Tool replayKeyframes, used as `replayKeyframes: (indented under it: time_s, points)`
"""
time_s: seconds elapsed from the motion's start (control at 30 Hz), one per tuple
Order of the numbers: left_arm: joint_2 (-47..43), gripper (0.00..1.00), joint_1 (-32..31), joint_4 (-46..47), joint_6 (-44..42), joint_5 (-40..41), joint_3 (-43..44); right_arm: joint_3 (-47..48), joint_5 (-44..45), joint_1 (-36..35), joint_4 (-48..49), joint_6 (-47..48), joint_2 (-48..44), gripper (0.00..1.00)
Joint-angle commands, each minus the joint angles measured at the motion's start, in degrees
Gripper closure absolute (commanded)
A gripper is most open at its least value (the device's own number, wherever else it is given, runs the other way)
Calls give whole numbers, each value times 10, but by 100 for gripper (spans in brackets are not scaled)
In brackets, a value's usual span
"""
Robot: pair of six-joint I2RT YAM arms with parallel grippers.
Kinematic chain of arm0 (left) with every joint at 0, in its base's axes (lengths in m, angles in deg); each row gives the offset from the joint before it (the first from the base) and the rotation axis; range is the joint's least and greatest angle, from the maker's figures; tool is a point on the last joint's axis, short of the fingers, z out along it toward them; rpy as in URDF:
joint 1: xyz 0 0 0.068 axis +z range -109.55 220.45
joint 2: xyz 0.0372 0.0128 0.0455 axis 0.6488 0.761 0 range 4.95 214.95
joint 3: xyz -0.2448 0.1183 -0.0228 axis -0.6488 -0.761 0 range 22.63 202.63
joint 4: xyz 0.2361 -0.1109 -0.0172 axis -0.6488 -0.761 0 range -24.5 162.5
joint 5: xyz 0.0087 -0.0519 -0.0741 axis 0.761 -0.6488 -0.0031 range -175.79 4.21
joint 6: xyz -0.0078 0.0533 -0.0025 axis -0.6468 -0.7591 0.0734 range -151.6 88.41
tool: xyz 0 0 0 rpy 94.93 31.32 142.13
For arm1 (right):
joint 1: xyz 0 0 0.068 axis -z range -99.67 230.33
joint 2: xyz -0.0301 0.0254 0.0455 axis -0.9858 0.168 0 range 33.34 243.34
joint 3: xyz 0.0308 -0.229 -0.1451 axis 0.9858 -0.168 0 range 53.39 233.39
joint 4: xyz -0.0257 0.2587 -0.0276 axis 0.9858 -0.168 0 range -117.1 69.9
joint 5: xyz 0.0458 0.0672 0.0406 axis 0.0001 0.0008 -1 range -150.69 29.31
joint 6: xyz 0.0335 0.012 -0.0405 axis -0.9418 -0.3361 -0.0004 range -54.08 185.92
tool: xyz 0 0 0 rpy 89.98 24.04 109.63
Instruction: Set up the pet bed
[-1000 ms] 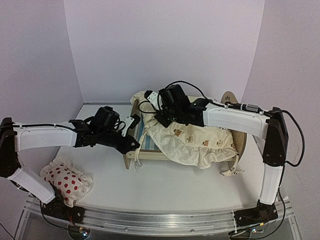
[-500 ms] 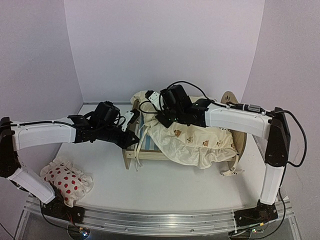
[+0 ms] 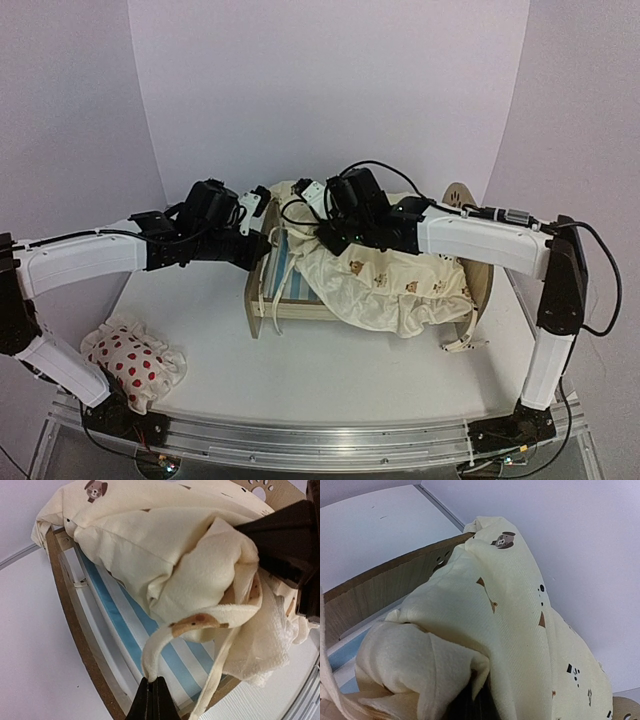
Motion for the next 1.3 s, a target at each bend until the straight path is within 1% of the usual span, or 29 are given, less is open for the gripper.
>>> replayKeyframes:
  time_s: [0.0, 0.23, 0.5, 0.67, 0.97, 1.27]
  points:
    - [12, 100, -2, 18, -3, 51, 55, -8, 6, 9, -2, -14, -35, 100]
    - [33, 100, -1, 18, -15, 83, 80, -12, 3, 9, -6, -19, -38, 100]
    - [51, 100, -5, 12, 5, 67, 45, -23, -4, 9, -9, -27, -42, 100]
    - [46, 100, -15, -13, 29, 72, 29, -27, -11, 9, -15, -38, -44, 100]
    - [71, 100, -29, -91, 91, 79, 37, -26, -30, 8, -24, -57, -28, 100]
    - [76, 99, -40, -120, 122, 60, 9, -31, -37, 5, -26, -69, -12, 100]
